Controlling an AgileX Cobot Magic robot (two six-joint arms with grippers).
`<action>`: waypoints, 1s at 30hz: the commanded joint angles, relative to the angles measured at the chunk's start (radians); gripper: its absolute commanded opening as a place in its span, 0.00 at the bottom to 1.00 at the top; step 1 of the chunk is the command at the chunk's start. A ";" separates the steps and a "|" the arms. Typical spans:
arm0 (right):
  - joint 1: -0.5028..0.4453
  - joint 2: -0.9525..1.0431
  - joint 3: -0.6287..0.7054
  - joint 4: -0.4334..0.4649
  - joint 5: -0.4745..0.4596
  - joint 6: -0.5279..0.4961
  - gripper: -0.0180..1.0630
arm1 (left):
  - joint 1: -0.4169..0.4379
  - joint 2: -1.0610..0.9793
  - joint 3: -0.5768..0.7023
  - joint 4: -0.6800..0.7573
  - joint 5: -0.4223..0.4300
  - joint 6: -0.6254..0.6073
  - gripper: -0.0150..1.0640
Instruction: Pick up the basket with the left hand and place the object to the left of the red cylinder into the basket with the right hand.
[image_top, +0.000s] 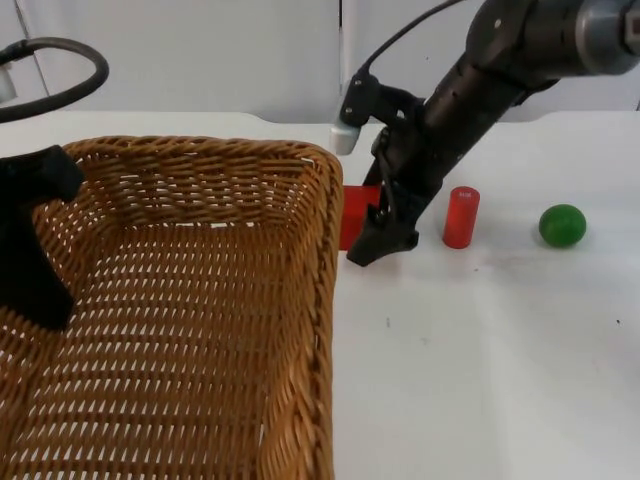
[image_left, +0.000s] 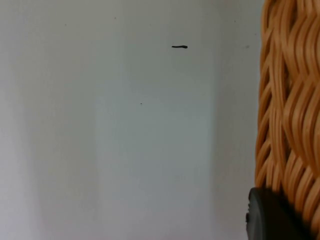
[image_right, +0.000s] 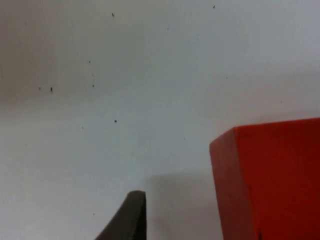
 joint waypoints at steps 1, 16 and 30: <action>0.003 0.006 -0.007 -0.001 -0.009 -0.012 0.99 | -0.003 -0.010 -0.002 -0.034 0.006 -0.002 0.01; 0.003 0.013 -0.007 0.008 -0.064 -0.012 0.95 | -0.003 -0.010 -0.002 -0.034 0.007 -0.006 0.01; 0.003 0.013 -0.007 0.011 -0.077 -0.035 0.56 | -0.003 -0.010 -0.002 -0.034 0.007 -0.006 0.01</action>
